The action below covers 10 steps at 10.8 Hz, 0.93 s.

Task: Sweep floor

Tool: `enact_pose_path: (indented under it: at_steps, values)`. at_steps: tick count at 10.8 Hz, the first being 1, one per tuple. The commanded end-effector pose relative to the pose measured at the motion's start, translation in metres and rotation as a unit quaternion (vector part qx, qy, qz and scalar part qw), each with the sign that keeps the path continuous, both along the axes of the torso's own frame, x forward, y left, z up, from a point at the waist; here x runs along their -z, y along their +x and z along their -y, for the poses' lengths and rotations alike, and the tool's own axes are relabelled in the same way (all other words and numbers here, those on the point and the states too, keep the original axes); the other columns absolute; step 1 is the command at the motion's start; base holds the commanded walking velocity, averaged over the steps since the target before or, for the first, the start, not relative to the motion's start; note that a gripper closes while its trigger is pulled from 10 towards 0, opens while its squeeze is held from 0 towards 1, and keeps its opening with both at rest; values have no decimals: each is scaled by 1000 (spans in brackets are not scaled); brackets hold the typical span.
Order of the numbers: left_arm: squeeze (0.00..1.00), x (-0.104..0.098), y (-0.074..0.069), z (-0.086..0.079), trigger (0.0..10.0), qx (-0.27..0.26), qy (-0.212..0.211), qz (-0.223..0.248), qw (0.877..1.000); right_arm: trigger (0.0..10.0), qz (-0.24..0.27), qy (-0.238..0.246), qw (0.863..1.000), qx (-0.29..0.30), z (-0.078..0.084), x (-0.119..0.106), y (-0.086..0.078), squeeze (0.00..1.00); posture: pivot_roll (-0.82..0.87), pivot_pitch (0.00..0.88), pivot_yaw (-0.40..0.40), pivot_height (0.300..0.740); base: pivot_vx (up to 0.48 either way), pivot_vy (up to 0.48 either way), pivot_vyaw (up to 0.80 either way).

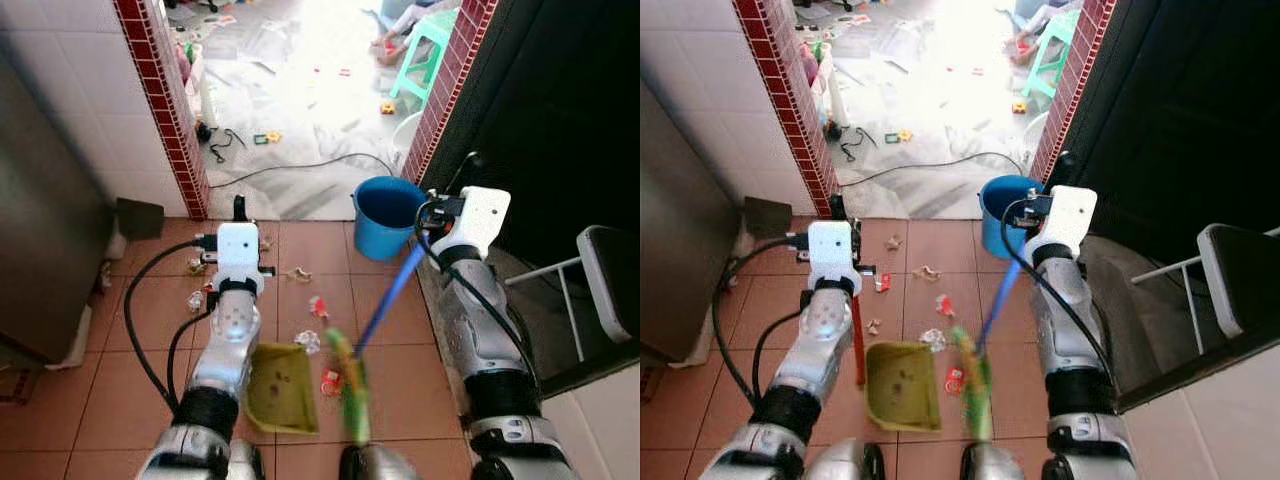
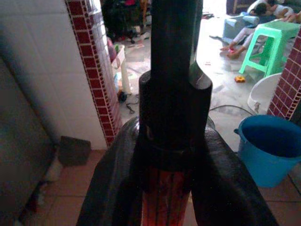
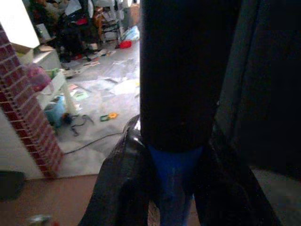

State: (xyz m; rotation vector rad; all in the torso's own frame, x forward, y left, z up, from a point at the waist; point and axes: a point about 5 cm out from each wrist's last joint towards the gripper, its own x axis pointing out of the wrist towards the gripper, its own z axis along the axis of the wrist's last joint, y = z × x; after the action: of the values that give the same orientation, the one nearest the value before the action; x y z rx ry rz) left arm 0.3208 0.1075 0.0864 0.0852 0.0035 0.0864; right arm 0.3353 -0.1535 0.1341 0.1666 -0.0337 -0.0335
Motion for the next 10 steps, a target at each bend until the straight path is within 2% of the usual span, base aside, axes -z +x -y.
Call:
enact_pose_path:
  at_steps: [1, 4, 6, 7, 8, 10]
  values:
    - [0, 12, -1, 3, 10000, 1, -6, -31, 999, 10000, 27, 36, 999, -21, -8, -21, 6, 0, -52, 75, -42, 740, 0, 0, 0]
    - [0, 15, 2, 3, 10000, -6, -21, -35, 999, 10000, 41, 88, 992, -76, -30, -51, 12, 0, -53, 79, -51, 740, 0, 0, 0]
    - [0, 16, 4, 3, 10000, -8, -24, -35, 999, 10000, 59, 100, 988, -101, -34, -74, 15, 0, -52, 80, -51, 740, 0, 0, 0]
    - [0, 16, 5, 5, 10000, -5, -24, -36, 999, 10000, 77, 85, 987, -109, -34, -85, 16, 0, -59, 79, -48, 740, 0, 0, 0]
    - [0, 17, 6, 8, 10000, 9, -34, -45, 998, 10000, 131, 21, 985, -114, -28, -103, 14, 0, -61, 79, -49, 740, 0, 0, 0]
    - [0, 12, 6, 17, 10000, 56, -49, -46, 996, 10000, 186, -38, 978, -88, -16, -117, 12, 0, -60, 84, -48, 740, 0, 0, 0]
